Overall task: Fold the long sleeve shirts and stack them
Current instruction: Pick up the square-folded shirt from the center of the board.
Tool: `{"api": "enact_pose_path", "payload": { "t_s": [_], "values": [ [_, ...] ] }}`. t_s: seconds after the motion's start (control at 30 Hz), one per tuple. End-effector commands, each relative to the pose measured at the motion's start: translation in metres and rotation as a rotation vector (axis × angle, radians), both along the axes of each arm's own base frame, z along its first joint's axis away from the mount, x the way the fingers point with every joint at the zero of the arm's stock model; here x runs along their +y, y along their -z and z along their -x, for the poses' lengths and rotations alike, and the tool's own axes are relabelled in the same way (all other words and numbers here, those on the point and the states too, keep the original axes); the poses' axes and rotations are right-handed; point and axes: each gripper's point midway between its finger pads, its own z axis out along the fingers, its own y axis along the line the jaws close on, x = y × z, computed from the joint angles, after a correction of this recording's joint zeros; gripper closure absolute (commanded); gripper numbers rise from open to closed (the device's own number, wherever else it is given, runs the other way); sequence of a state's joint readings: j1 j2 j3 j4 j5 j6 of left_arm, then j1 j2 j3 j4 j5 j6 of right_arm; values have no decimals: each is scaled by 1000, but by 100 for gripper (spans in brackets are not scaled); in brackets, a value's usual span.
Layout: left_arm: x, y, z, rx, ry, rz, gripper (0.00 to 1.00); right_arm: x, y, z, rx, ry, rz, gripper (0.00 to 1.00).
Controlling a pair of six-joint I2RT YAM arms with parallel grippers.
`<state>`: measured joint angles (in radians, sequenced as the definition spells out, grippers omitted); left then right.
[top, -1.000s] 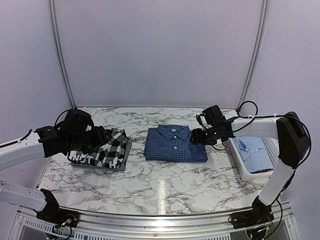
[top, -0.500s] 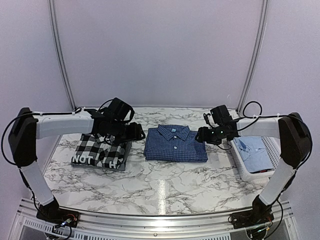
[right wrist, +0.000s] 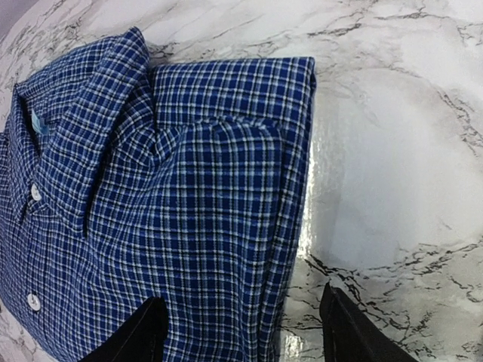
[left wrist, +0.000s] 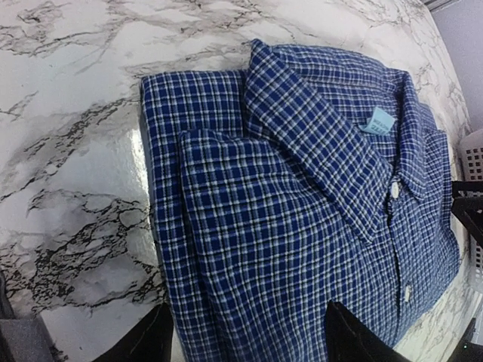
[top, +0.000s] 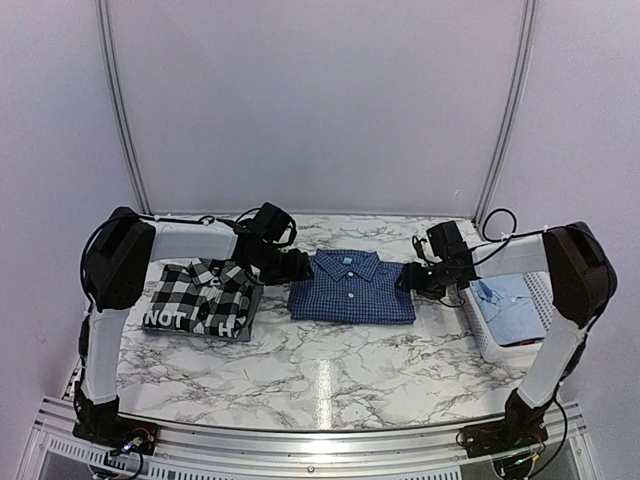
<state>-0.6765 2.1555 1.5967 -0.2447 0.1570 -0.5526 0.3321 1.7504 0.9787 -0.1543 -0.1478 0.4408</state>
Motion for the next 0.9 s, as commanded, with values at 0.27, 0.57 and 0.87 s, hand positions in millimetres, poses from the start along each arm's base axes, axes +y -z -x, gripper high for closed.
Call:
{"api": "enact_pose_path", "payload": {
  "t_s": [0.27, 0.57, 0.87],
  "values": [
    [4, 37, 3, 48, -29, -104, 32, 10, 21, -9, 18, 5, -15, 37],
    [-1, 59, 12, 90, -64, -150, 45, 25, 35, -6, 49, 9, 3, 41],
    [-11, 57, 13, 89, -80, -138, 78, 44, 28, -4, 45, -9, -9, 78]
  ]
}}
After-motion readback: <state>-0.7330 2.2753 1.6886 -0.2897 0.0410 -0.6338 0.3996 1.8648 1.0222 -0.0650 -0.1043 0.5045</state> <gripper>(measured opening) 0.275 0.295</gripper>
